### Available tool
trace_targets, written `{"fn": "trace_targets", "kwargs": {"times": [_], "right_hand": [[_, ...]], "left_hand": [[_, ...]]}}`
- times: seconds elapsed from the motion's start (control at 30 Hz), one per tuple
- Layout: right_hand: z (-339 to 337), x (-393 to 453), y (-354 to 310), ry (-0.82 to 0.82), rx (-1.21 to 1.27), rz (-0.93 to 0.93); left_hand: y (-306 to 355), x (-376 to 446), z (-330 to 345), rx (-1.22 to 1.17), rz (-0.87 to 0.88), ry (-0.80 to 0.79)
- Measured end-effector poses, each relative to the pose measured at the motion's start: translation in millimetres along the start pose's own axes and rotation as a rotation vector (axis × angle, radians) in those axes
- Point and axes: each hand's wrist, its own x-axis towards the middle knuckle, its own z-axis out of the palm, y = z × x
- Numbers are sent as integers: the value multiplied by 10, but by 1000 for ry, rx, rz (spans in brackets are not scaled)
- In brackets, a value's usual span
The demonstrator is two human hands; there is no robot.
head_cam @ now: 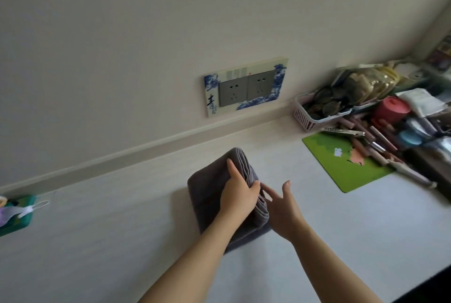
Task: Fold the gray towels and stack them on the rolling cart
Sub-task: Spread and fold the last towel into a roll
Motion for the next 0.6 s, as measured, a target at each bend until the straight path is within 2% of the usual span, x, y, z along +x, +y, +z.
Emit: {"fn": "trace_targets", "kwargs": {"times": [0.1, 0.2, 0.27, 0.3, 0.33, 0.4, 0.43, 0.47, 0.5, 0.53, 0.6], "right_hand": [[-100, 5, -146, 62, -172, -21], [-124, 35, -196, 138, -696, -164], [-114, 89, -150, 157, -992, -209], [-113, 130, -119, 174, -1111, -213], [-106, 161, -76, 187, -1199, -229], [-122, 193, -26, 201, -1267, -266], [-145, 193, -11, 212, -1267, -287], [-165, 190, -2, 213, -1268, -313], [-172, 199, 9, 200, -1283, -345], [-176, 212, 32, 187, -1314, -383], [-141, 239, 88, 191, -1429, -472]], "left_hand": [[-108, 179, 294, -135, -47, -146], [-272, 307, 370, -321, -50, -206], [-339, 283, 301, -380, 32, -156], [-372, 265, 244, -308, 124, -28], [-438, 254, 190, -184, 235, 167], [-609, 258, 106, 140, 399, 517], [-714, 277, 104, 312, 413, 591], [-795, 291, 123, 463, 382, 573], [-873, 299, 168, 583, 327, 492], [-928, 299, 224, 657, 280, 399], [-1019, 316, 337, 726, 246, 317]]}}
